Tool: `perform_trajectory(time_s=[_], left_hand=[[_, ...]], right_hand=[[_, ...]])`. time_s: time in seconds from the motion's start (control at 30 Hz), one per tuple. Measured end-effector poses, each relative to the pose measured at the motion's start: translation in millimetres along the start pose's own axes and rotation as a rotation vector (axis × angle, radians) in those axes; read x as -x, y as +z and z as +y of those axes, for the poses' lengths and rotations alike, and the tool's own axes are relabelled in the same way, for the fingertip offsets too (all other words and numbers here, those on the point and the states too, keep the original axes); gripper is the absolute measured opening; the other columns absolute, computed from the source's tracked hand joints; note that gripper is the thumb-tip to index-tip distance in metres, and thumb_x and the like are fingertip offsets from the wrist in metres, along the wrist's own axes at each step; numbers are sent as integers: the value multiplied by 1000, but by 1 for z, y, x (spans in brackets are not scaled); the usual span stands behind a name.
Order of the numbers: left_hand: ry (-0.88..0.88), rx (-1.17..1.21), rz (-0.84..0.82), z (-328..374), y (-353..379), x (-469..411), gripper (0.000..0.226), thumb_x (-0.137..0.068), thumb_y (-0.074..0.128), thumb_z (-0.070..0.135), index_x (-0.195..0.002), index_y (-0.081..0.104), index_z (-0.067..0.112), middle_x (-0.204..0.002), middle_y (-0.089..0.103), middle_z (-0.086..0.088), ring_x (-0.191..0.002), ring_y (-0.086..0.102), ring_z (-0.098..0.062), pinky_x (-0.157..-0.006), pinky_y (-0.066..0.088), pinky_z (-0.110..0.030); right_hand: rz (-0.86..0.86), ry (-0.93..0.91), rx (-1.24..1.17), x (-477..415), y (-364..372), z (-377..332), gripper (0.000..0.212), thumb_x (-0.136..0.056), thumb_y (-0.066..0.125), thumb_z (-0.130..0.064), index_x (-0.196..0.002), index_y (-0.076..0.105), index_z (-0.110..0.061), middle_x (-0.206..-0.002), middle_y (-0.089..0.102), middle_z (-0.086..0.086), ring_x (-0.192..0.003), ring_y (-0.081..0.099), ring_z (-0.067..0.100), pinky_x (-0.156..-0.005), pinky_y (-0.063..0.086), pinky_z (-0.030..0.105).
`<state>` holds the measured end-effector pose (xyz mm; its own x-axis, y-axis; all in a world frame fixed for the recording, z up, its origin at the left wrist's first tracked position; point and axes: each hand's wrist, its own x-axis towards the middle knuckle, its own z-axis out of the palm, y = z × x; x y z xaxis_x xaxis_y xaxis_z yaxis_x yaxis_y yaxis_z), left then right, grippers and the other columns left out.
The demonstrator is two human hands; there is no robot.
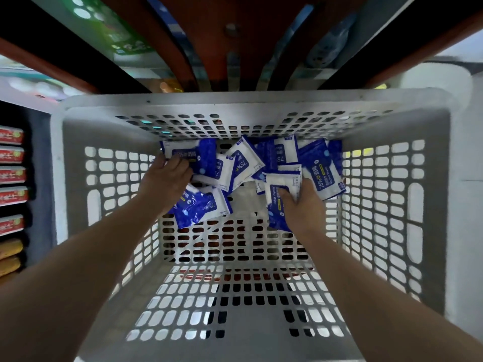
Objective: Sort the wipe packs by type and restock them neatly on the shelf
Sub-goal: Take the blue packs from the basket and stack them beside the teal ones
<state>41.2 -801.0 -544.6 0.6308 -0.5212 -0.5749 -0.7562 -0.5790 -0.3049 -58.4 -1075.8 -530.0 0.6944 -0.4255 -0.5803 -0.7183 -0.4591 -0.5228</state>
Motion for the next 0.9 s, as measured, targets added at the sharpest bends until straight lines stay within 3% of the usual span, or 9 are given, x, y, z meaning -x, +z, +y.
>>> perform_trajectory(time_s=[0.13, 0.2, 0.27, 0.33, 0.47, 0.6, 0.7, 0.83, 0.9], left_hand=[[47, -90, -21, 2, -11, -4, 32, -92, 51, 24, -122, 59, 20, -134, 43, -1, -134, 31, -24, -115, 15, -50], [88, -118, -97, 2, -19, -2, 41, -93, 50, 25, -134, 49, 19, -142, 39, -2, -140, 24, -25, -116, 3, -55], [63, -8, -188, 4, -31, 6, 45, -92, 55, 28, -135, 45, 18, -136, 51, -3, -133, 40, -24, -114, 19, -52], [-90, 300, -243, 8, -42, 19, 42, -91, 58, 28, -129, 45, 14, -117, 63, -7, -109, 59, -25, -93, 47, -42], [-419, 1071, -283, 19, -59, 55, 44, -83, 71, 27, -120, 50, 15, -104, 66, -8, -84, 64, -23, -74, 53, -35], [-595, 1657, -261, 37, -87, 94, 41, -73, 79, 12, -111, 63, 14, -101, 71, -5, -90, 66, -24, -84, 51, -37], [-692, 1953, -159, 48, -117, 126, 27, -85, 68, 7, -107, 59, 20, -98, 67, 2, -90, 63, -16, -87, 41, -34], [-781, 2220, -35, 58, -146, 167, 35, -91, 53, -3, -115, 58, 22, -105, 67, 3, -101, 61, -17, -100, 40, -40], [-868, 2334, 85, 61, -155, 190, 36, -89, 54, -6, -107, 60, 24, -100, 71, 3, -100, 63, -22, -98, 44, -43]], right_hand=[[-23, 5, -66, 2, 1, -2, 31, -93, 61, -31, -115, 52, -11, -109, 65, 3, -93, 60, 21, -74, 39, 26], [-25, 0, -79, 6, 0, -6, 29, -92, 62, -33, -112, 53, -13, -104, 66, 1, -86, 60, 19, -69, 41, 26], [-16, 0, -114, 12, -2, -11, 27, -91, 63, -34, -108, 54, -16, -96, 66, -4, -75, 58, 11, -58, 40, 22], [-14, 7, -187, 20, -7, -16, 25, -90, 65, -34, -108, 55, -19, -90, 63, -11, -72, 55, -1, -54, 37, 12], [-40, 17, -300, 37, -18, -27, 24, -91, 64, -32, -109, 56, -20, -88, 61, -13, -75, 54, -4, -55, 36, 9], [-108, -9, -294, 58, -33, -41, 20, -93, 59, -38, -108, 54, -25, -90, 62, -10, -80, 59, 7, -60, 40, 17], [-218, -3, -334, 75, -47, -59, 28, -95, 53, -41, -114, 55, -20, -97, 61, -8, -87, 59, 9, -68, 42, 21], [-399, 84, -462, 98, -61, -89, 62, -94, 52, -49, -146, 36, -18, -143, 44, -1, -132, 41, 22, -107, 33, 39], [-494, 132, -517, 118, -66, -113, 80, -85, 61, -55, -150, 26, -25, -154, 32, -1, -138, 35, 26, -112, 31, 48]])
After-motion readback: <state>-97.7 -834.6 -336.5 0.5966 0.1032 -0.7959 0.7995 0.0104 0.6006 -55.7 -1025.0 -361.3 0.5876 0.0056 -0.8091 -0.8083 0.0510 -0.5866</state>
